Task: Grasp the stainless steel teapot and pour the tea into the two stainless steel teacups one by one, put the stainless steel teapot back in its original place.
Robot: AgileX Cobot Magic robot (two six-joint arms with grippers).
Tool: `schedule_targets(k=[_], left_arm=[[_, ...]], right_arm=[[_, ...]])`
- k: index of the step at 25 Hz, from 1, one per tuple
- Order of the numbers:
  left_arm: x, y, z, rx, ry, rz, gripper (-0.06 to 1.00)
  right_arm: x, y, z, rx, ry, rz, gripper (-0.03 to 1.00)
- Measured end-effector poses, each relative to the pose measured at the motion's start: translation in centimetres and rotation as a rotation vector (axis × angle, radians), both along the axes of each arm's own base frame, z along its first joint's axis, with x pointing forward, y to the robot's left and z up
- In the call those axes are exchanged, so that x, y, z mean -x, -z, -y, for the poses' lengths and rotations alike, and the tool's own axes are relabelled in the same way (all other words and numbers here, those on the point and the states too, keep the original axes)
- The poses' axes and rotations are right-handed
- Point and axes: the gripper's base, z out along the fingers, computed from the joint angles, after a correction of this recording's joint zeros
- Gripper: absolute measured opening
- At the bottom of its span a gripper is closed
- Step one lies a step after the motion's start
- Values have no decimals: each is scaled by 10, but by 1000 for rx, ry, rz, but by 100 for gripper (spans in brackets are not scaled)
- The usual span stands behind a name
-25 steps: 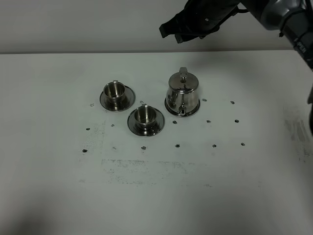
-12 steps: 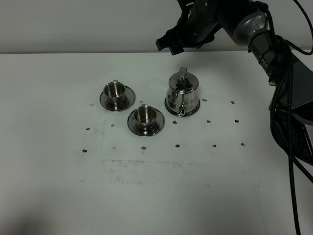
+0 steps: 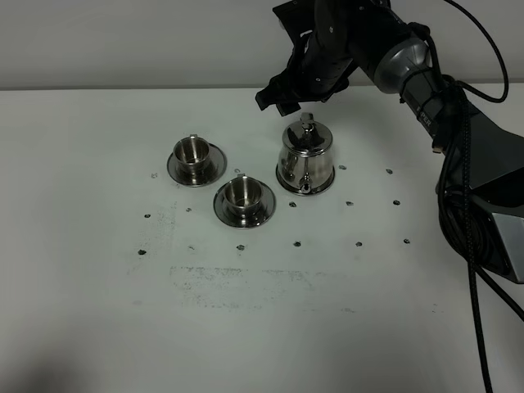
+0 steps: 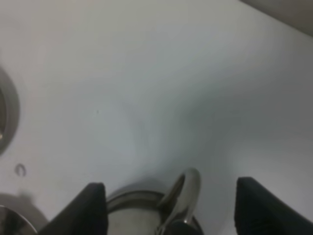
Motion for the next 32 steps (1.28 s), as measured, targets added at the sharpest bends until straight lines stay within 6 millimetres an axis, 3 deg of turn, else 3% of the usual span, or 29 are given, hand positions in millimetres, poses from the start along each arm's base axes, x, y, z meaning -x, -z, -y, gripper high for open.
schedule_targets(k=[10,24,32], left_arm=[[0,0,0,0,0,0,28],[0,0,0,-1,0,0,28],[0,0,0,-1,0,0,28]], right_arm=[[-6,16,5,64,-14,13,54],[-10,17,28,207,23,7,54],[-10,12,31,234,31,6,53]])
